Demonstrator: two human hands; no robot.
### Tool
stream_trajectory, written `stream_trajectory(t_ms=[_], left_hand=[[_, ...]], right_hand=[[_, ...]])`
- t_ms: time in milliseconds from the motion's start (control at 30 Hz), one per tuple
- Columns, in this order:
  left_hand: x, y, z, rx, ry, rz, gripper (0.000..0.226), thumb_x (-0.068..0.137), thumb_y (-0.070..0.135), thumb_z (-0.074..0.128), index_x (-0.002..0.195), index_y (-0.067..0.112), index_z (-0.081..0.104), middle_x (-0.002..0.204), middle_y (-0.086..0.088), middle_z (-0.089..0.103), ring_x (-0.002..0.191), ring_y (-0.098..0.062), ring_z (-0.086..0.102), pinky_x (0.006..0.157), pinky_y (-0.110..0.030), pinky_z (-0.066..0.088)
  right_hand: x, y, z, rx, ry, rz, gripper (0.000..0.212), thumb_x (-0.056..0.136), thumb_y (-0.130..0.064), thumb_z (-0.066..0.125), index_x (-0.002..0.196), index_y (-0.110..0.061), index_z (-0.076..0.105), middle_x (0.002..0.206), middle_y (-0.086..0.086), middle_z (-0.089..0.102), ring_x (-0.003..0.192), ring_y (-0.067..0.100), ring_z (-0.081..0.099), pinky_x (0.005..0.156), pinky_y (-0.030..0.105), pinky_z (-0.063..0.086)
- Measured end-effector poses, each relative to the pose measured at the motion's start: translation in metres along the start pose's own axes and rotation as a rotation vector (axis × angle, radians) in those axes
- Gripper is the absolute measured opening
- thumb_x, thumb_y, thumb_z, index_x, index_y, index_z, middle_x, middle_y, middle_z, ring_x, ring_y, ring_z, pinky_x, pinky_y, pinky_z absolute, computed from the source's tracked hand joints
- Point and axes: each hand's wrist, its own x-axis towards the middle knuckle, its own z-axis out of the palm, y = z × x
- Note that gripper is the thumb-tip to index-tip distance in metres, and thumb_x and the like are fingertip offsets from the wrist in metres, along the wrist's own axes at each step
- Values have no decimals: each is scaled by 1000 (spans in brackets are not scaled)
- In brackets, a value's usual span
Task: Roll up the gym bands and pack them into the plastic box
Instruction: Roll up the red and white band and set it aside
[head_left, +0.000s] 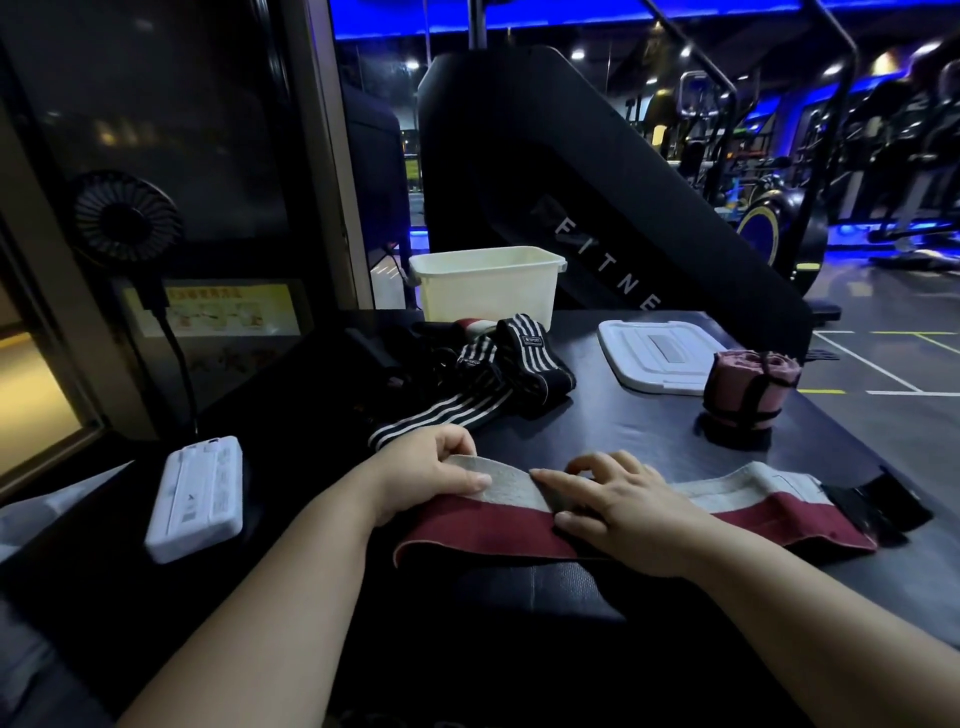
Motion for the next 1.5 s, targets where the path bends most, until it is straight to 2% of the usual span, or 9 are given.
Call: stream_trajectory(t_ms=[200,467,700,867,967,1067,1233,1433,1500], left_hand=[[2,-5,1,30,33,2,24,70,22,80,72,19,57,66,2,60,63,-10,54,61,-25,42],[3,4,10,744,307,-65,33,64,57,77,76,30,61,74,13,62,74,-2,56,58,-23,37],[-4,4,3,825,248,-225,48,64,73,69,79,28,60,80,12,62,79,-5,58,64,-26,42],[-4,5,13,1007,360,-101,42,71,70,64,87,31,60,96,13,58,104,-13,48,94,-31,33],[-1,5,26,1017,296,-32,32,86,49,58,114,35,54,122,12,49,126,-16,35,110,-37,22],[1,5,50,769,181,66,37,96,34,48,132,32,45,139,12,43,135,-15,28,114,-36,24],[-1,1,76,807,-4,47,57,98,58,30,151,41,20,161,15,17,149,-10,7,121,-37,3],[-13,4,75,873,-56,-28,60,99,60,25,154,40,10,162,16,0,149,-7,-6,121,-35,-5],[-14,8,76,867,-35,-42,58,101,54,28,154,39,11,162,15,1,150,-10,-6,121,-36,-4]], right_hand=[[-1,-4,-4,-12,-30,28,57,88,-73,24,143,-59,17,139,-15,32,129,12,24,105,31,23],[-3,-7,-4,-52,-2,37,99,55,-91,-17,142,-61,20,136,-17,31,127,12,24,101,30,24],[-3,-7,-4,-33,19,49,98,55,-88,-17,141,-61,22,133,-17,34,126,12,25,100,28,23],[-4,-12,-6,-42,11,54,89,61,-85,-6,141,-59,25,136,-16,33,128,13,23,104,32,25],[-4,-16,-6,-48,19,63,87,64,-78,-6,142,-57,27,141,-15,31,131,15,23,104,34,26],[-4,-18,-5,-53,10,63,89,64,-76,-6,143,-54,28,144,-13,30,132,16,22,105,32,26],[-10,-18,-7,-49,-11,60,64,89,-73,15,145,-45,31,151,-10,27,138,15,21,109,32,24],[-34,2,-15,-14,-170,129,98,69,-81,-6,154,-35,9,163,-8,7,150,12,3,121,35,3],[-43,10,-16,-29,-175,163,121,51,-89,-24,154,-33,3,163,-8,3,150,15,1,122,35,3]])
